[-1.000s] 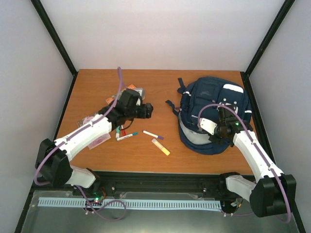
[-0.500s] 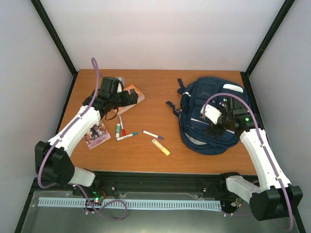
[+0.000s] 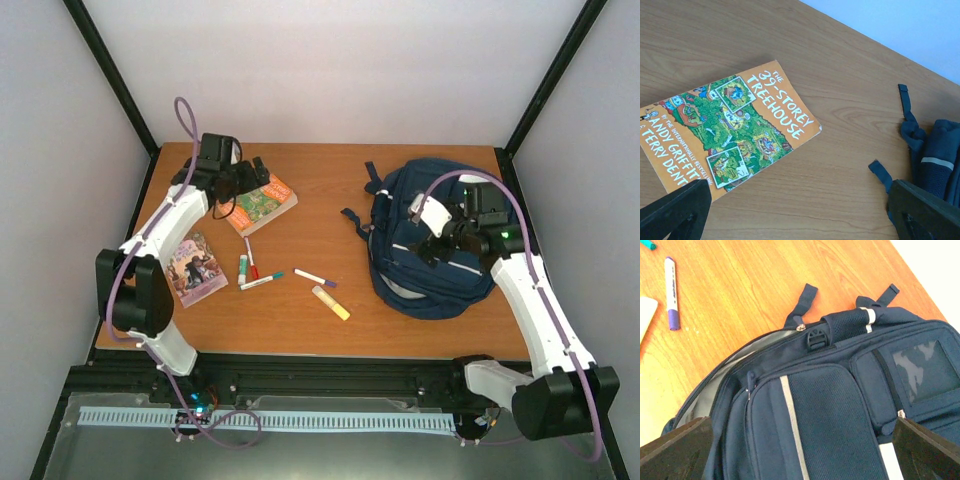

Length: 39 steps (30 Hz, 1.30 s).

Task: Pack the student bag
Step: Move the book to the center of the board.

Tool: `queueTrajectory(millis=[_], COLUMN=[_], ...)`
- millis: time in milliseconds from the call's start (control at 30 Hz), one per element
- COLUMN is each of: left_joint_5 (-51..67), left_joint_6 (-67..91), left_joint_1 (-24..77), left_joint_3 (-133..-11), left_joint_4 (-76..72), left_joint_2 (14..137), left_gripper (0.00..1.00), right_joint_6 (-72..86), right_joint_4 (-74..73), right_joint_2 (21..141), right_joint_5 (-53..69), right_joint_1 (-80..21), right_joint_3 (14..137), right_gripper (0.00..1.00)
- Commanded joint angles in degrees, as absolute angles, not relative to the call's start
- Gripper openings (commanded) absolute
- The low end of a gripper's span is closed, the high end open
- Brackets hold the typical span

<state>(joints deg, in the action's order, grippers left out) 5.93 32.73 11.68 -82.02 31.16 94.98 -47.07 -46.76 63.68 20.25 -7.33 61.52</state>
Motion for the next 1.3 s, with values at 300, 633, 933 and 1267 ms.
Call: queueTrajectory(millis=[300,633,933,1267], left_joint_5=[0.7,5.0,-10.0,23.8], left_joint_6=[23.9,22.6,19.2,20.2], left_joint_1=[10.2,10.2,7.2,-2.9], left_joint_3=[-96.9,-99.4,-104.9,-107.2], left_joint_4=[36.7,34.1,33.9,33.3], left_joint_2=[103.3,105.2,109.2,122.0], left_gripper=[1.0,1.0,1.0,0.81], right_joint_6=[-35.0,-24.5,-17.8,-15.6], right_joint_4=[-33.0,-37.3,-25.6,-28.9], right_joint_2=[79.3,91.2,87.9,92.0], right_joint_5=[14.5,29.9,22.9,40.4], right_joint_1=[-9.6,-8.7,-8.7,-7.9], right_joint_3=[71.1,81.7,81.9,79.8], right_gripper=[1.0,1.0,1.0,1.0])
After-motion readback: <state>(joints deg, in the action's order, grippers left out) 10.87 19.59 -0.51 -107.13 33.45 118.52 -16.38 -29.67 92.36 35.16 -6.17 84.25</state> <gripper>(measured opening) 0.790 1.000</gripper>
